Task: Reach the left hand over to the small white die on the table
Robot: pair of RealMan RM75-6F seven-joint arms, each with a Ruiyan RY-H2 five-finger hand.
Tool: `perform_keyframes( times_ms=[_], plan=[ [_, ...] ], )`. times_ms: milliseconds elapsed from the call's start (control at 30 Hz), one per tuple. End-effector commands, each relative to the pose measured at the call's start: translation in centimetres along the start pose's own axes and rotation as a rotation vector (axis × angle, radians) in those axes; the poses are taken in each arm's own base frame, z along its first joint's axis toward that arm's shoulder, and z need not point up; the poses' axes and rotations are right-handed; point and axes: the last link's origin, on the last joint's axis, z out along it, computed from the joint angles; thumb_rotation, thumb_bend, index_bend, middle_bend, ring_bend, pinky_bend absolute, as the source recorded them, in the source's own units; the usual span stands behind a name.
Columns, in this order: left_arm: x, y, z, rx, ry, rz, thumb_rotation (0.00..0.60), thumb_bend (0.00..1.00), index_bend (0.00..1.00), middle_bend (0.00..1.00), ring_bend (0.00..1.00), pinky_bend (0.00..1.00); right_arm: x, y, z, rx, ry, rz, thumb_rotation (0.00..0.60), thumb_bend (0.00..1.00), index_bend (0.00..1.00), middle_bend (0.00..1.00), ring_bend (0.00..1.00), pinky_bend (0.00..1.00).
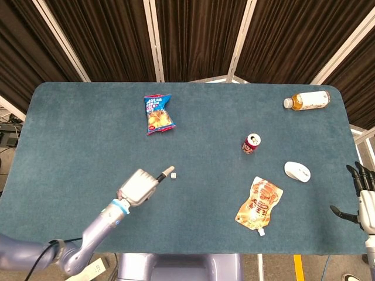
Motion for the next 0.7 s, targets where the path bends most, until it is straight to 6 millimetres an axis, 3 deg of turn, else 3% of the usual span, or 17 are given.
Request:
perform_keyframes(
  times_ms=[33, 67, 133, 233, 300, 433, 700],
  plan=[
    [0.8, -1.3, -2.3, 0.039, 0.061, -0.02, 0.6, 0.69, 0.0, 0.47, 0.51, 0.5, -0.1, -0.1, -0.1, 0.005, -0.001, -0.002, 0.6, 0.0, 0.06, 0.0, 0.0, 0.0],
    [1.0, -1.7, -2.9, 0.051, 0.084, -0.018, 0.6, 0.68, 0.0, 0.39, 0.45, 0.46, -0.1, -0.2, -0.2, 0.007, -0.001, -0.003, 0.6, 0.0, 0.06, 0.0, 0.0, 0.0],
    [1.3, -2.6, -4.3, 0.083, 0.129, -0.011, 0.6, 0.59, 0.0, 0.14, 0.21, 0.29, -0.2, -0.3, -0.2, 0.013, -0.002, -0.007, 0.6, 0.0, 0.06, 0.0, 0.0, 0.0],
    [1.4, -4.0, -6.8, 0.142, 0.182, -0.01, 0.6, 0.42, 0.0, 0.0, 0.0, 0.05, -0.3, -0.4, -0.4, 0.018, -0.007, -0.014, 0.6, 0.0, 0.06, 0.0, 0.0, 0.0],
    [1.2, -4.8, -8.7, 0.183, 0.193, -0.014, 0.6, 0.35, 0.0, 0.0, 0.0, 0.0, -0.4, -0.5, -0.5, 0.024, -0.008, -0.016, 0.6, 0.0, 0.06, 0.0, 0.0, 0.0],
    [0.4, -6.7, -12.0, 0.269, 0.199, -0.015, 0.6, 0.28, 0.0, 0.0, 0.0, 0.0, -0.7, -1.0, -0.7, 0.044, -0.012, -0.026, 0.6, 0.0, 0.06, 0.0, 0.0, 0.0],
    [-0.8, -9.4, -17.7, 0.404, 0.238, -0.035, 0.6, 0.26, 0.0, 0.0, 0.0, 0.0, -0.6, -2.0, -1.3, 0.079, -0.007, -0.036, 0.6, 0.01, 0.06, 0.0, 0.0, 0.0]
  ],
)
